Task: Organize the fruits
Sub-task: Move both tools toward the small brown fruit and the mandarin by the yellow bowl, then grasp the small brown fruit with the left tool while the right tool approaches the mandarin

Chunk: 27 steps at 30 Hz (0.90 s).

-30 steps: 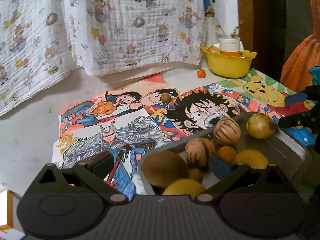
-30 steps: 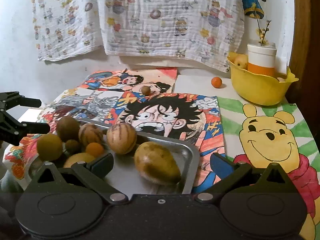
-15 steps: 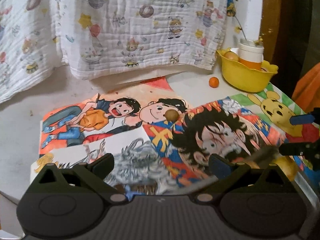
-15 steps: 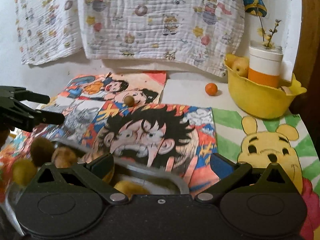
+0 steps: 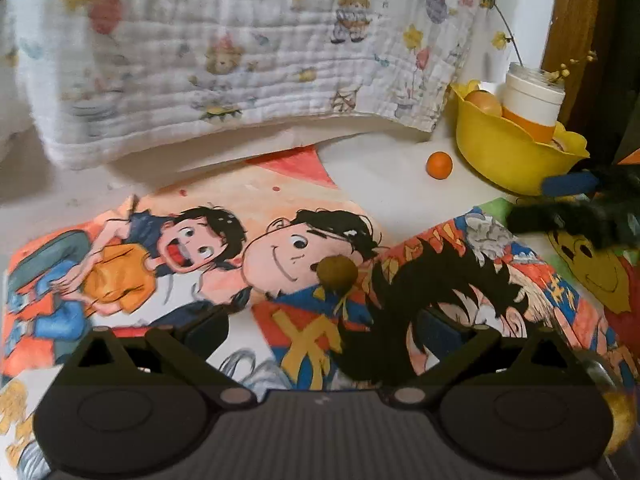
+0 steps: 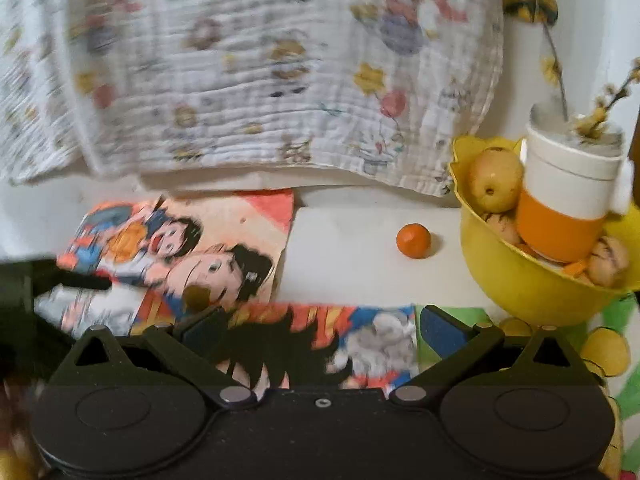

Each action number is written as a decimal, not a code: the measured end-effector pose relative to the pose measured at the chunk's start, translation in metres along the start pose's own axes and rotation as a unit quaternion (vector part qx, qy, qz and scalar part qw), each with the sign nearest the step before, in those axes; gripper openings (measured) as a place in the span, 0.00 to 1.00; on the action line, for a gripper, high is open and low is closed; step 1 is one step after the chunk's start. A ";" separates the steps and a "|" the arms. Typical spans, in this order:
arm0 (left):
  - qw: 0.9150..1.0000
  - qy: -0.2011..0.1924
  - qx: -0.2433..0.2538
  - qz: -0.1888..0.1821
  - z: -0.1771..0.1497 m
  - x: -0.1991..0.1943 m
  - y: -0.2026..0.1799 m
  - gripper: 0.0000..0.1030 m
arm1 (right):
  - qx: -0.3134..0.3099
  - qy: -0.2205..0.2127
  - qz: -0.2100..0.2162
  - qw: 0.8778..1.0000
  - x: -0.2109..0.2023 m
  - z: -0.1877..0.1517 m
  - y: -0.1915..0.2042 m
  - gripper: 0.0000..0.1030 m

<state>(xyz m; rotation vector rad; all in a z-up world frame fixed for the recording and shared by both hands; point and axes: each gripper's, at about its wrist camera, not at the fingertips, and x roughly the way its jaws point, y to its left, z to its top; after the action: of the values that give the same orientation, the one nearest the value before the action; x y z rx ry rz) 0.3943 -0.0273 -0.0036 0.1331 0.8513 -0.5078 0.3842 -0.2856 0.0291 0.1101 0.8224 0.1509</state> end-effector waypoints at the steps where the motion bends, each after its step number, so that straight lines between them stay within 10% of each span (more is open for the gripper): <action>1: 1.000 0.005 -0.004 -0.004 0.003 0.006 0.001 0.99 | 0.012 0.007 -0.002 1.000 0.008 0.007 -0.002 0.99; 11: 0.999 0.022 -0.023 -0.030 0.011 0.038 0.002 0.80 | 0.112 0.070 -0.016 0.991 0.069 0.040 -0.011 0.95; 27: 0.999 -0.011 -0.031 -0.033 0.019 0.055 -0.001 0.30 | 0.177 0.047 -0.100 0.978 0.112 0.046 -0.031 0.85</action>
<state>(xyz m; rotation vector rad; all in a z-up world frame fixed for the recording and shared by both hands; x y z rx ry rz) 0.4367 -0.0549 -0.0326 0.0419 0.8518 -0.5434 0.4959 -0.2980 -0.0259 0.3562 0.9432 -0.1829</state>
